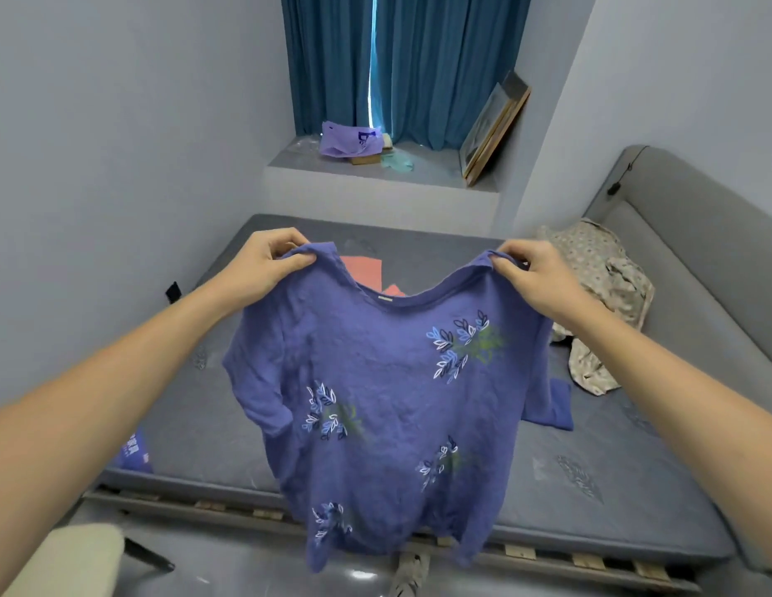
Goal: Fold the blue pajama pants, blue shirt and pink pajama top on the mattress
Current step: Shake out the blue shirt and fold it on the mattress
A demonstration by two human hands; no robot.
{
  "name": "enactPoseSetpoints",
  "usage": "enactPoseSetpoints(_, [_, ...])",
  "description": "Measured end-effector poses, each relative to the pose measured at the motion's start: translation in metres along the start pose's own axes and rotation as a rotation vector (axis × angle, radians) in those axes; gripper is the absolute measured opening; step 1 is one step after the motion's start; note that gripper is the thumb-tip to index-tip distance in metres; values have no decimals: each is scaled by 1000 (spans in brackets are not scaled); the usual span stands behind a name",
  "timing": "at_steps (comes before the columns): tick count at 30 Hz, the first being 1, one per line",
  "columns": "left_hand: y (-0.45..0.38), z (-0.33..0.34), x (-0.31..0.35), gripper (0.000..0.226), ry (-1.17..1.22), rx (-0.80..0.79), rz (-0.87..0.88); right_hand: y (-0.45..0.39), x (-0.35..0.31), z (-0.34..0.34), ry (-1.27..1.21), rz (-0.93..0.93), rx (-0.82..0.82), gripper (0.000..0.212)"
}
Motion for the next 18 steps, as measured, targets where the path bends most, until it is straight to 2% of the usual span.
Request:
enactPoseSetpoints(2, [-15, 15, -32, 6, -46, -6, -21, -8, 29, 29, 9, 6, -33, 20])
enactPoseSetpoints(9, [-87, 98, -184, 7, -210, -95, -154, -49, 171, 164, 43, 100, -214, 31])
enactPoseSetpoints(13, [-125, 156, -299, 9, -286, -138, -269, -72, 270, 262, 78, 151, -321, 37])
enactPoseSetpoints(18, [-159, 236, -462, 15, -346, -168, -390, -79, 408, 402, 139, 181, -439, 35])
Point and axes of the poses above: each hand's wrist, its own y-axis away from the middle knuckle, its own z-axis out of the palm, x = y × z, the point moved 10 cm from there along -y, towards the middle knuckle, and after that the axes turned 13 degrees about x, right-handed, at the moved point
